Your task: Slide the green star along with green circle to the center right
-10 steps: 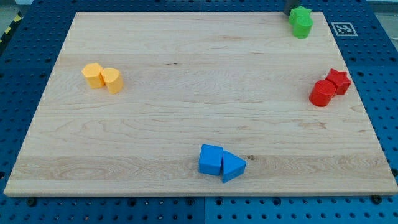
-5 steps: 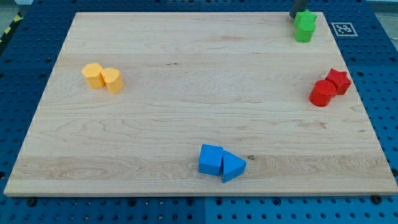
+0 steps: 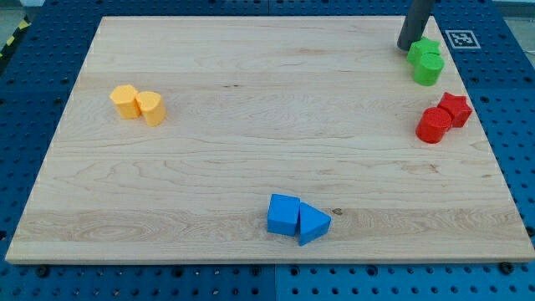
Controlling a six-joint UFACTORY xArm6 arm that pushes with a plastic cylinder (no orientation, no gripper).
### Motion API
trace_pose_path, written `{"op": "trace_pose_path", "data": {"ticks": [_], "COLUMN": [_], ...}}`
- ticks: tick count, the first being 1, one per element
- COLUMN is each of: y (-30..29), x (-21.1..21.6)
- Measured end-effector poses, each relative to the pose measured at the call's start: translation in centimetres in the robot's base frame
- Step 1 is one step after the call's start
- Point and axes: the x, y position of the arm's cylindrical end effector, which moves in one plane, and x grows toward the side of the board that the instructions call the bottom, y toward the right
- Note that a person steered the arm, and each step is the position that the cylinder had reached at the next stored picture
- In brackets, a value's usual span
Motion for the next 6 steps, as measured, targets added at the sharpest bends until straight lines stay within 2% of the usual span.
{"op": "trace_pose_path", "data": {"ticks": [2,6], "y": [2.7,2.8], "x": [0.2,7.5]}}
